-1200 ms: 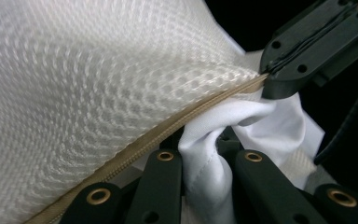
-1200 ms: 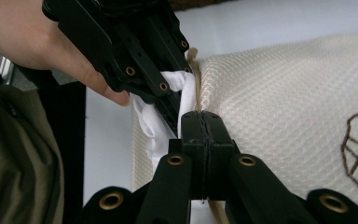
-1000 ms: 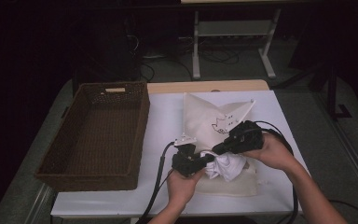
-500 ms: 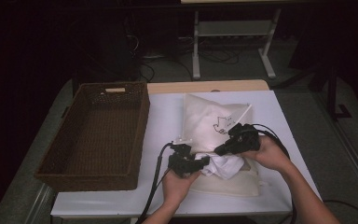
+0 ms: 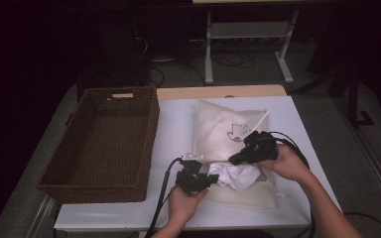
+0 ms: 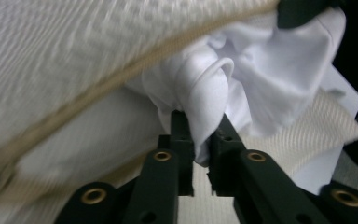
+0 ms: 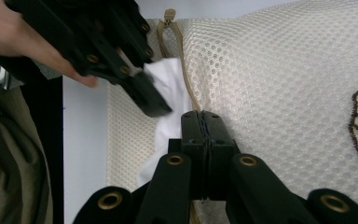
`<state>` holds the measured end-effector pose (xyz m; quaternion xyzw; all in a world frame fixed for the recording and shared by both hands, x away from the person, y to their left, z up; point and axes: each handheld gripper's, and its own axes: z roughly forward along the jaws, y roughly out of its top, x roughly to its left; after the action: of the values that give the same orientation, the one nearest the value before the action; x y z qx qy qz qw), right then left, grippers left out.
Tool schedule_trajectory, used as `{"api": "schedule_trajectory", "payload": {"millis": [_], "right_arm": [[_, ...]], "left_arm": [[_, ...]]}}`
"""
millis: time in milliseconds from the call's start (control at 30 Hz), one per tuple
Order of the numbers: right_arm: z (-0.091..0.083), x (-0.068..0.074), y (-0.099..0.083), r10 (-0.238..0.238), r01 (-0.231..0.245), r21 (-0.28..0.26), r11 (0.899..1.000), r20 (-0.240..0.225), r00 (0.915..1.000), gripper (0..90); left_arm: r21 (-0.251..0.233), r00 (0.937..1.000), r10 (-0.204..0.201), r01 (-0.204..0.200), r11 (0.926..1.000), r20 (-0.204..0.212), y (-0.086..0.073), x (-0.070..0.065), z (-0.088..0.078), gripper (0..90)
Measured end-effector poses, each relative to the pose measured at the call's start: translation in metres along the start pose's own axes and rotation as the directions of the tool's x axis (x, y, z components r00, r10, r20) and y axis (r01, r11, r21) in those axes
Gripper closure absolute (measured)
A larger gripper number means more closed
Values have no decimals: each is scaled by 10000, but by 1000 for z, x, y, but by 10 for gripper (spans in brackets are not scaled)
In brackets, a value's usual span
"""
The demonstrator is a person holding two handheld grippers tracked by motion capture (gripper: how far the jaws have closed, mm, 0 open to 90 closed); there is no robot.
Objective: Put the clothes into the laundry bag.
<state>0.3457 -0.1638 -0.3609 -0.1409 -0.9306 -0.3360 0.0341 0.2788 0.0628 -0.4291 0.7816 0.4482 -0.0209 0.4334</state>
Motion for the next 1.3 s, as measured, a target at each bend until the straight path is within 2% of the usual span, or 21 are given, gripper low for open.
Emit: {"api": "schedule_trajectory", "payload": {"millis": [100,233,300,367,467,567,600,733,800,833,867,1000,1067,1133,1267,1300], "right_arm": [[0,0,0,-25,25,-26,10000,-29,10000,885],[-3,2,1,-84,84,-7,10000,-40,10000,887],[-6,3,2,-133,132,-96,9999,-86,9999,887],[-11,5,3,-181,177,-314,9994,-126,9998,888],[-20,4,4,-102,108,-458,9989,124,9999,888],[-19,-1,1,136,-129,-347,9993,194,9997,887],[-13,-4,-1,198,-196,-103,9998,250,9995,887],[-6,-7,-4,261,-263,76,9996,248,9994,885],[-5,-7,-3,290,-292,79,9995,252,9993,885],[-5,-7,-2,252,-255,111,9996,287,9993,885],[-5,-7,-2,252,-255,111,9996,287,9993,885],[-5,-7,-1,284,-289,128,9995,325,9991,885],[-5,-8,0,260,-264,130,9996,355,9990,884],[-4,-8,1,278,-282,109,9995,389,9989,883],[-4,-7,1,235,-240,112,9996,406,9989,883],[-5,-6,0,227,-233,136,9996,409,9989,882]], "left_arm": [[-264,9999,58,-61,9996,-98,7,-4,12,841],[-708,9994,-329,325,9970,-53,15,-8,28,845],[-955,9982,-591,583,9937,-53,18,-9,35,846],[-1274,9974,-669,631,9898,-255,25,-8,39,848],[-1634,9940,-1005,923,9822,-427,34,-4,43,848],[-1547,9943,-937,848,9843,-508,33,-3,44,839],[-1424,9953,-809,728,9871,-524,29,-2,41,832],[-1186,9962,-768,715,9904,-406,24,-1,32,782],[-975,9974,-667,637,9932,-284,20,0,23,736],[-854,9979,-553,523,9950,-333,16,-2,14,678],[-854,9979,-553,523,9950,-333,16,-2,14,642],[-677,9990,-457,455,9967,-13,9,-10,1,589],[-561,9990,-392,404,9976,224,8,-17,4,567],[-453,9990,-277,293,9985,349,8,-23,13,554],[-435,9973,-488,512,9977,549,11,-30,40,548],[-468,9969,-526,554,9974,592,12,-30,45,593]]}}
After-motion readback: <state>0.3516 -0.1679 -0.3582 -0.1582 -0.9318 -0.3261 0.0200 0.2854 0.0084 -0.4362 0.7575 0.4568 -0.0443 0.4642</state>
